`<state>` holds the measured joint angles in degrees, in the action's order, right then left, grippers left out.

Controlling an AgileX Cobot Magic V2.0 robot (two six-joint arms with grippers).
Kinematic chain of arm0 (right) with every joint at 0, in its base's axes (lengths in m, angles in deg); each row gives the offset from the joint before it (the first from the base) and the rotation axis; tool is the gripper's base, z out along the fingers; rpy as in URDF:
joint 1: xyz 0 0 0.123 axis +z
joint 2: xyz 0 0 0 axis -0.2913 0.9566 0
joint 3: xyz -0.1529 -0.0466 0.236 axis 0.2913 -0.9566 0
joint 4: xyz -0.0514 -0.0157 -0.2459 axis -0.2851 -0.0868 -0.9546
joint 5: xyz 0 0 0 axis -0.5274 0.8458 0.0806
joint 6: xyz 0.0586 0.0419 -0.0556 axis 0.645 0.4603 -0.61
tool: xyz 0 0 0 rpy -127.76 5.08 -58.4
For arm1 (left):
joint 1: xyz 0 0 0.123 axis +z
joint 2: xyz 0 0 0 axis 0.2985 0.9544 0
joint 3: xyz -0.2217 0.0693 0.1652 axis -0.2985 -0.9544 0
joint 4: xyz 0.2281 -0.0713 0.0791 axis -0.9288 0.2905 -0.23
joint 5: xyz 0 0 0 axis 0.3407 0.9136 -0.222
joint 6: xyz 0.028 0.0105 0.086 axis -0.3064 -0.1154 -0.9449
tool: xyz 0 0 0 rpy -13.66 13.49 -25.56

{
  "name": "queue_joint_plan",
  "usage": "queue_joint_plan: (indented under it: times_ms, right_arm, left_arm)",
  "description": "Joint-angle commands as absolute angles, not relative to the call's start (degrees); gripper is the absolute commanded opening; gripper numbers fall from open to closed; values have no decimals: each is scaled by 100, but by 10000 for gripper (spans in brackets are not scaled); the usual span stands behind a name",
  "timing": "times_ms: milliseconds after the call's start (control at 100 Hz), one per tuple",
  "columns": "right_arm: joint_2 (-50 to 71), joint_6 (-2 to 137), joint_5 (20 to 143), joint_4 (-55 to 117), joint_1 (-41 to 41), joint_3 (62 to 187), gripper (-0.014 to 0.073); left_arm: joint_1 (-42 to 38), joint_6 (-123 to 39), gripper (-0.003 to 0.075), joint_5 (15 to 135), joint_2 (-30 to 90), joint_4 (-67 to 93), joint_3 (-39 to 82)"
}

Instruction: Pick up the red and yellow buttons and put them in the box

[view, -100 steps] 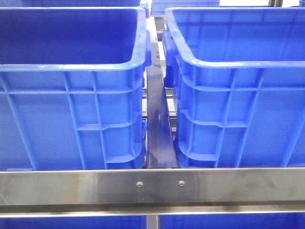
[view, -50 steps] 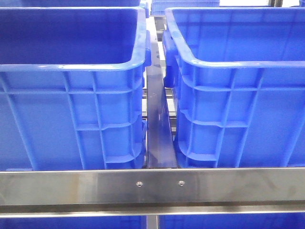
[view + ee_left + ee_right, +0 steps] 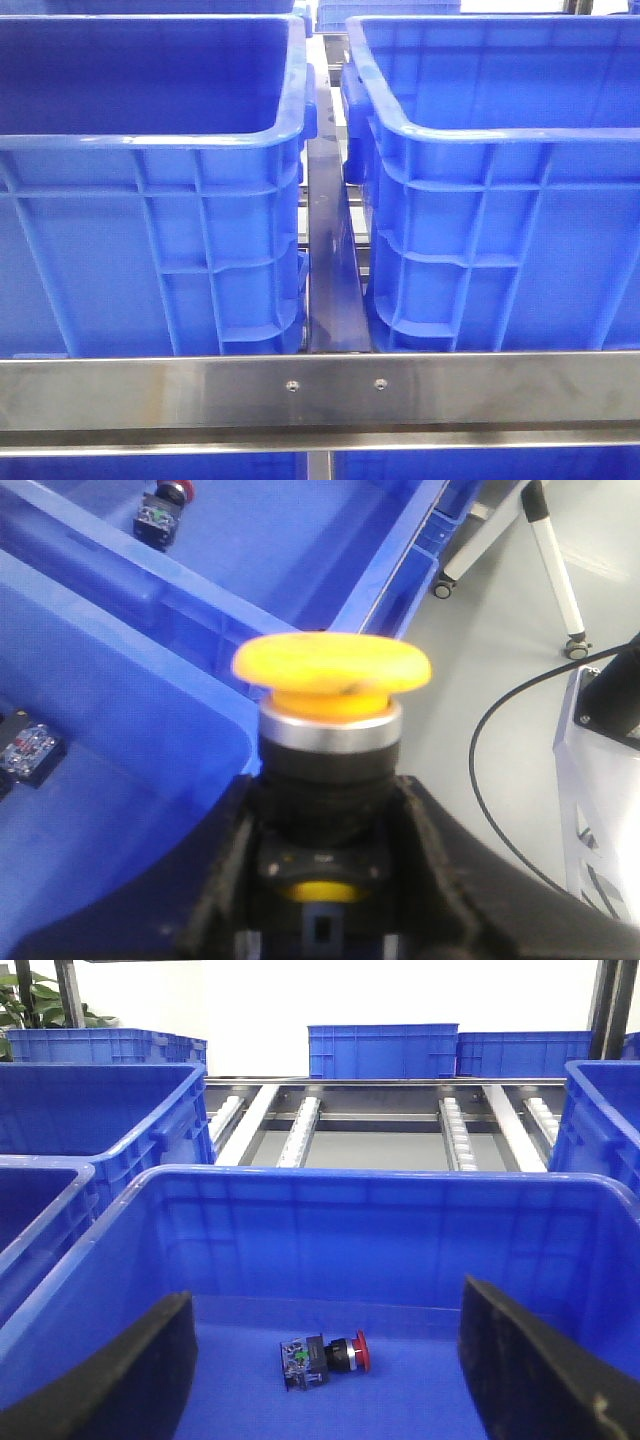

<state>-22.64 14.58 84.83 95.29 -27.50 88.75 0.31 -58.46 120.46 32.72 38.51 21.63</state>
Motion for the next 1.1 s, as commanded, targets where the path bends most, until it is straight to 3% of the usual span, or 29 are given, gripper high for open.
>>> queue_joint_plan:
  times_ms: [0, 760, 920, 1090]
  right_arm:
    - [-2252, 1412, 8384, 9702, -2755, 9025, 563]
    - [-2252, 1412, 8513, 9881, -2755, 9025, 563]
    - [-2172, 1417, 9424, 10463, -2755, 9117, 563]
    - [-1317, 2142, 11444, 10628, -2755, 9638, 563]
  left_arm:
    - [-15, -5852, -19, 11825, 3169, 4260, 2308]
    - [-15, -5852, -19, 11825, 3169, 4260, 2308]
    - [-15, -5852, -19, 11825, 3169, 4260, 2308]
    - [-15, -5852, -19, 11825, 3169, 4260, 2308]
